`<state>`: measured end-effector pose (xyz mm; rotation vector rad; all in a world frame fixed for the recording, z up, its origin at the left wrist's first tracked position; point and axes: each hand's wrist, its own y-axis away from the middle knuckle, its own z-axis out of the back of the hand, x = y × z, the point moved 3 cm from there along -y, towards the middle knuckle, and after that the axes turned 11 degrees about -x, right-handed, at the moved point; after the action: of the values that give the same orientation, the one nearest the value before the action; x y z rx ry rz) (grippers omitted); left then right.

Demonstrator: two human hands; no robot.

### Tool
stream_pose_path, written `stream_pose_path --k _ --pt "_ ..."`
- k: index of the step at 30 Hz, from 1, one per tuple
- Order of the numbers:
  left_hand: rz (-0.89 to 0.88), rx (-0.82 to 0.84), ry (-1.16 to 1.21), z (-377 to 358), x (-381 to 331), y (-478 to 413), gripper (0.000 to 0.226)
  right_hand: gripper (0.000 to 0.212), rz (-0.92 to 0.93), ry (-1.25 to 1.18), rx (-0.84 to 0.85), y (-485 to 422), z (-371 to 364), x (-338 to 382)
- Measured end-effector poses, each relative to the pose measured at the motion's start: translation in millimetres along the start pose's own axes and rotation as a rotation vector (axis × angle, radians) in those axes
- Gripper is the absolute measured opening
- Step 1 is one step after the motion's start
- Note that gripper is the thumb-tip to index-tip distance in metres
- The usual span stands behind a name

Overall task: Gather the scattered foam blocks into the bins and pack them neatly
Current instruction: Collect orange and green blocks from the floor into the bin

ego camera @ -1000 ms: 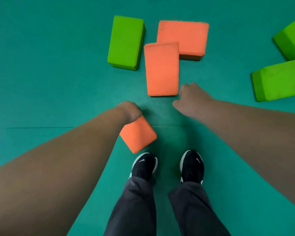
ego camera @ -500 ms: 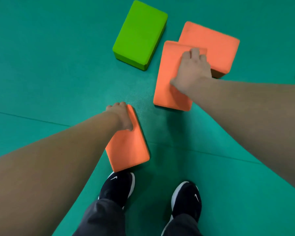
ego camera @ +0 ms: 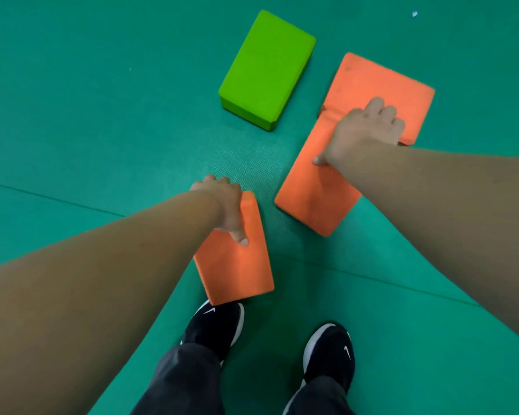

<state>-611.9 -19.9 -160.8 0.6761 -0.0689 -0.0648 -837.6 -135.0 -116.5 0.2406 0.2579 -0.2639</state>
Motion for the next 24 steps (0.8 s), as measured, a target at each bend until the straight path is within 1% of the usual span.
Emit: stream_pose_path --k 1,2,3,5,7,9,10,14,16,20,22,24 --pt "0.003 -0.028 0.019 1.6 -1.1 8.2 0.095 0.109 -0.044 0.003 0.056 6.6 3.1 -4.6" --pt "-0.006 -0.017 0.000 8.5 2.1 13.3 0.097 0.110 -0.068 0.002 0.093 13.9 7.2 -8.3" --pt "-0.011 0.015 0.030 17.2 6.9 15.7 0.104 0.111 -0.075 -0.002 0.113 21.9 12.4 -11.7" --pt "0.018 0.038 0.053 36.1 19.3 28.1 0.110 0.117 -0.044 -0.023 0.148 38.6 25.0 -15.2" --pt "0.088 0.026 0.107 46.2 30.5 47.5 0.107 0.120 0.031 -0.107 0.219 57.6 39.4 -9.5" --pt "0.185 -0.023 0.218 53.3 47.4 67.7 0.096 0.112 0.136 -0.205 0.264 74.4 61.4 8.1" --pt "0.240 -0.035 0.284 59.8 56.8 80.6 0.091 0.107 0.197 -0.219 0.259 82.9 77.5 19.1" --pt "0.402 -0.166 0.461 89.1 121.4 139.1 0.084 0.101 0.500 -0.124 0.151 121.8 154.1 80.8" --pt "0.496 -0.218 0.516 94.3 155.6 179.2 0.082 0.094 0.634 -0.064 0.104 150.0 186.6 119.2" --pt "0.693 -0.259 0.584 74.4 217.1 270.1 0.082 0.074 0.923 0.013 0.021 235.4 230.2 194.4" --pt "0.767 -0.250 0.608 54.3 242.4 312.0 0.084 0.070 1.045 0.021 0.007 288.1 240.8 225.2" --pt "0.826 -0.230 0.625 33.4 264.6 347.9 0.084 0.066 1.129 0.018 0.010 337.7 244.2 250.4"
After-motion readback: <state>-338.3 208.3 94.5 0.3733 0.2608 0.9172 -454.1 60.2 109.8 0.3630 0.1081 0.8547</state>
